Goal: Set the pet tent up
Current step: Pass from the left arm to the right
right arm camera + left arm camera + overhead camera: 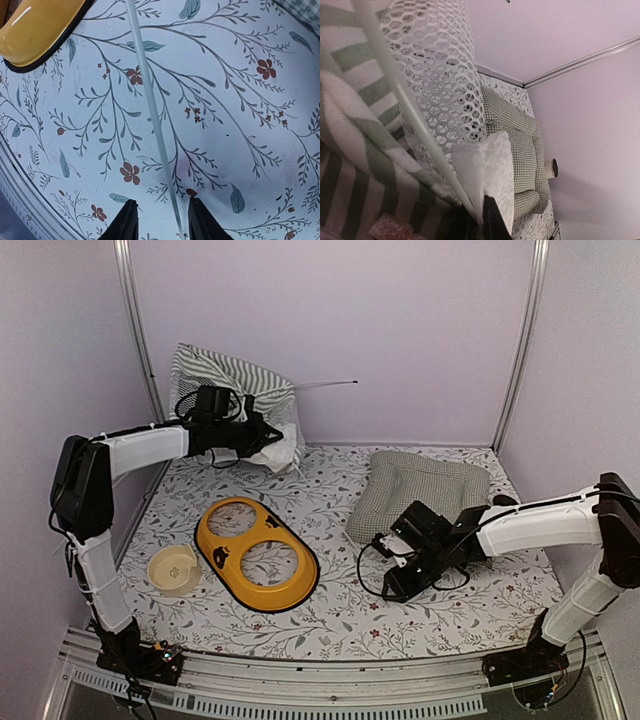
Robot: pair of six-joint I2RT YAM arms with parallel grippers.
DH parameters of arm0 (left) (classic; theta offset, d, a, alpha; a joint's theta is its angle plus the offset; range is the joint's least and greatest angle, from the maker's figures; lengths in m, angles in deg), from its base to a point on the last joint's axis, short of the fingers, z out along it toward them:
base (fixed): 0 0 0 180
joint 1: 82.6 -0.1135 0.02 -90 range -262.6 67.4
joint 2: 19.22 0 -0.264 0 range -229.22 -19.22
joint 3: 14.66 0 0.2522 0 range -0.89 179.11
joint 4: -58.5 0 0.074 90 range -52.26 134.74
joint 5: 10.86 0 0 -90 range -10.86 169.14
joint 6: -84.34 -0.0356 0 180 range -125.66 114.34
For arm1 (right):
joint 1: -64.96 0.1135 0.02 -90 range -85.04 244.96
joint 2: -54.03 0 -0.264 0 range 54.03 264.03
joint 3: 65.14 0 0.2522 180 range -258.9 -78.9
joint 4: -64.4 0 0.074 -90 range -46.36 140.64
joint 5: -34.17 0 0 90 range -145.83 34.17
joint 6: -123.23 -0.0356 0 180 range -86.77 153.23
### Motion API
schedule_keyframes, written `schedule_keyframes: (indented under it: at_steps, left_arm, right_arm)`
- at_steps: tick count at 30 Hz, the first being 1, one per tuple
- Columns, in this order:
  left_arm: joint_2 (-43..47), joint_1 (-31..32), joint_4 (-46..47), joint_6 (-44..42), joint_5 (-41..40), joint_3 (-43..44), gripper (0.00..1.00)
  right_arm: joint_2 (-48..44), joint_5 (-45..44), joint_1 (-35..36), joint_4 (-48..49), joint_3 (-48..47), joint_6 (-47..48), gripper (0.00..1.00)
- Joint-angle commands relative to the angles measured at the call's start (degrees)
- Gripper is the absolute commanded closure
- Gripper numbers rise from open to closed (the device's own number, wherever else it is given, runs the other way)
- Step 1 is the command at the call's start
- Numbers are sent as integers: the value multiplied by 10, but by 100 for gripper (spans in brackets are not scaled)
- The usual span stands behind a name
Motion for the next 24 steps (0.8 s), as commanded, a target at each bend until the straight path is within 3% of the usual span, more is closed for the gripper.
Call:
schedule_keyframes:
  at_steps: [1, 9, 12, 14, 20, 24]
  left_arm:
    - [-3, -15, 36, -26, -3, 28, 100]
    - [-3, -17, 27, -33, 2, 21, 100]
    - [-6, -17, 33, -35, 11, 6, 100]
    - [-6, -18, 46, -35, 22, -9, 91]
    - [1, -17, 87, -39, 42, -53, 54]
    - [15, -18, 103, -48, 48, -76, 39]
  right_arm:
    - [37, 2, -3, 45, -1, -8, 68]
    - [33, -15, -3, 46, -13, -10, 100]
    - [24, -17, -3, 33, -22, -6, 100]
    - [18, -18, -3, 25, -28, -2, 100]
    - [14, -22, -3, 6, -41, 12, 100]
    - [19, -17, -3, 1, -50, 19, 100]
